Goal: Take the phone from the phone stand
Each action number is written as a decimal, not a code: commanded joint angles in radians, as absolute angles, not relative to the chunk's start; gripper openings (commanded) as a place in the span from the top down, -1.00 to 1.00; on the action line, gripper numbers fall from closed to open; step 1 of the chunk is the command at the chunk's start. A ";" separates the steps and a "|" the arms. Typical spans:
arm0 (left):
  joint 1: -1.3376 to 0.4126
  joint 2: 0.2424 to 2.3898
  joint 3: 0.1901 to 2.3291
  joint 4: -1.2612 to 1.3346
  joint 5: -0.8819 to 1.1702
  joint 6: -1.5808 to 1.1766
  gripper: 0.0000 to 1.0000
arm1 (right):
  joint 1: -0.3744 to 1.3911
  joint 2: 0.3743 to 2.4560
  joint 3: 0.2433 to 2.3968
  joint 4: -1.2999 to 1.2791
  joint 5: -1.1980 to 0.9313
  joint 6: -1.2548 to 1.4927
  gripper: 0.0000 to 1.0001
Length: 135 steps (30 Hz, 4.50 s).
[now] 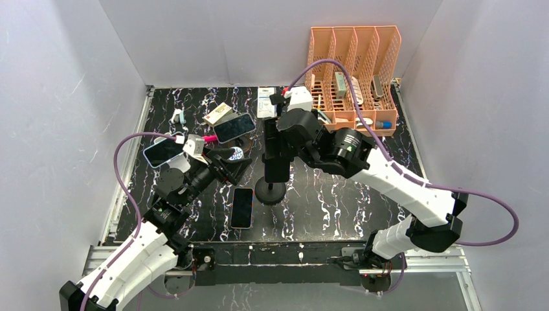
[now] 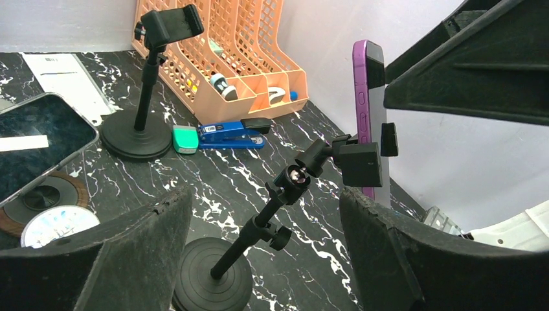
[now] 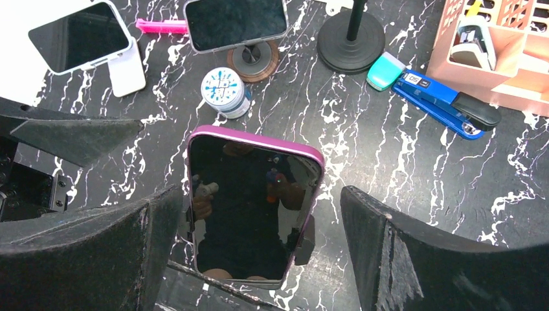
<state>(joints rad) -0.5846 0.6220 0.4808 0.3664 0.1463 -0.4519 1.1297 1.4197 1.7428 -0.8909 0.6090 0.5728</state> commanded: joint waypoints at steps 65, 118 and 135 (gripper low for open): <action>-0.581 0.812 0.558 0.555 0.549 -0.546 -0.56 | 1.147 1.452 1.692 -0.827 0.699 0.556 0.07; -0.580 0.878 0.449 0.821 0.429 -0.778 1.00 | 1.055 1.309 1.480 -0.815 0.684 0.638 0.97; -0.568 0.872 0.426 0.845 0.410 -0.808 1.00 | 1.017 1.226 1.382 -0.769 0.606 0.658 0.97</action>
<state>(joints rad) -0.6033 0.9024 0.4526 0.8398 0.4595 -0.8101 1.0706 1.2869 1.4101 -0.5804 0.4919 0.7017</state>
